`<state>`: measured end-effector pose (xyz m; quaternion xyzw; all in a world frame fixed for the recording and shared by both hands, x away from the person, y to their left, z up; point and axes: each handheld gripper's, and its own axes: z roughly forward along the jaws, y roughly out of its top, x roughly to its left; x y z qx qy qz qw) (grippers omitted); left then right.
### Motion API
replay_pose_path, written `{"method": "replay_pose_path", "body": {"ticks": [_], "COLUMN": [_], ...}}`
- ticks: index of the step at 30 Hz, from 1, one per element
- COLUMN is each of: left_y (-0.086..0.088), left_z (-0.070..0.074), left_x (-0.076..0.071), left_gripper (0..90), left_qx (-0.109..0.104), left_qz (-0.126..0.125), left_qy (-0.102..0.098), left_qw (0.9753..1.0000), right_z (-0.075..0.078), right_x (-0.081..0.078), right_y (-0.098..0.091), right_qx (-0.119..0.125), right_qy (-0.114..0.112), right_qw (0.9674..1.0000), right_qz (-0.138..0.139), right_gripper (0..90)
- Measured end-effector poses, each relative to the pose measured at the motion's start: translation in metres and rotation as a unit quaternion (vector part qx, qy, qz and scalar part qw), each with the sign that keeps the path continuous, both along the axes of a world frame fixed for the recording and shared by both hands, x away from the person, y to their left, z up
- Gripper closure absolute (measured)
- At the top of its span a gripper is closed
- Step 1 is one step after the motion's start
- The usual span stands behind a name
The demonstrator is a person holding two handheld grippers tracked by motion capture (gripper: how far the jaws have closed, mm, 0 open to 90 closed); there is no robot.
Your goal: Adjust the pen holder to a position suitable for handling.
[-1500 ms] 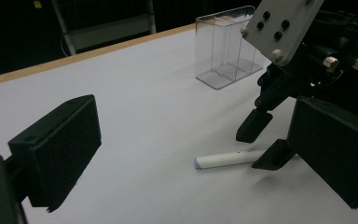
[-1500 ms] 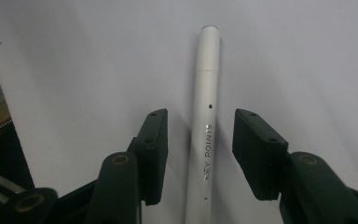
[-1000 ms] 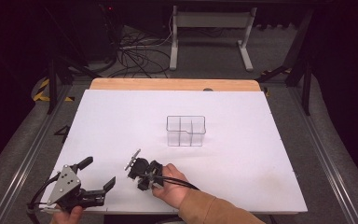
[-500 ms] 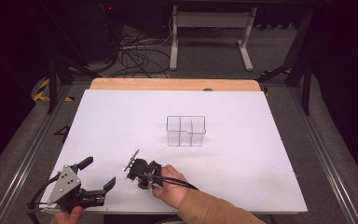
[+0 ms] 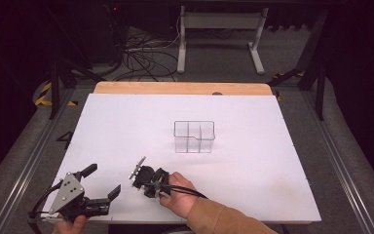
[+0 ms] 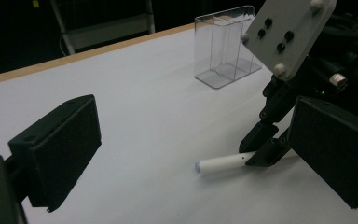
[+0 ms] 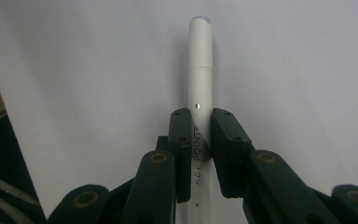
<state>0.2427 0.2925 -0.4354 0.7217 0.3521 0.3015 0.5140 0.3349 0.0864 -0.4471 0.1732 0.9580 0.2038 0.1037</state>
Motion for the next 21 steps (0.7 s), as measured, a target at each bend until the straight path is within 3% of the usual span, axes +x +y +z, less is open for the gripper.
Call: {"method": "replay_pose_path", "body": {"ticks": [21], "left_y": [-0.001], "left_z": [0.000], "left_x": [0.000], "left_gripper": [3.5], "left_qx": [-0.003], "left_qz": [0.000], "left_qy": [0.003], "left_qw": [1.0000], "right_z": [0.044], "right_x": [0.007], "right_y": [-0.032], "right_qx": [0.072], "right_qy": [-0.035], "right_qw": [0.9968], "right_qz": [0.001], "right_gripper": [78.6]}}
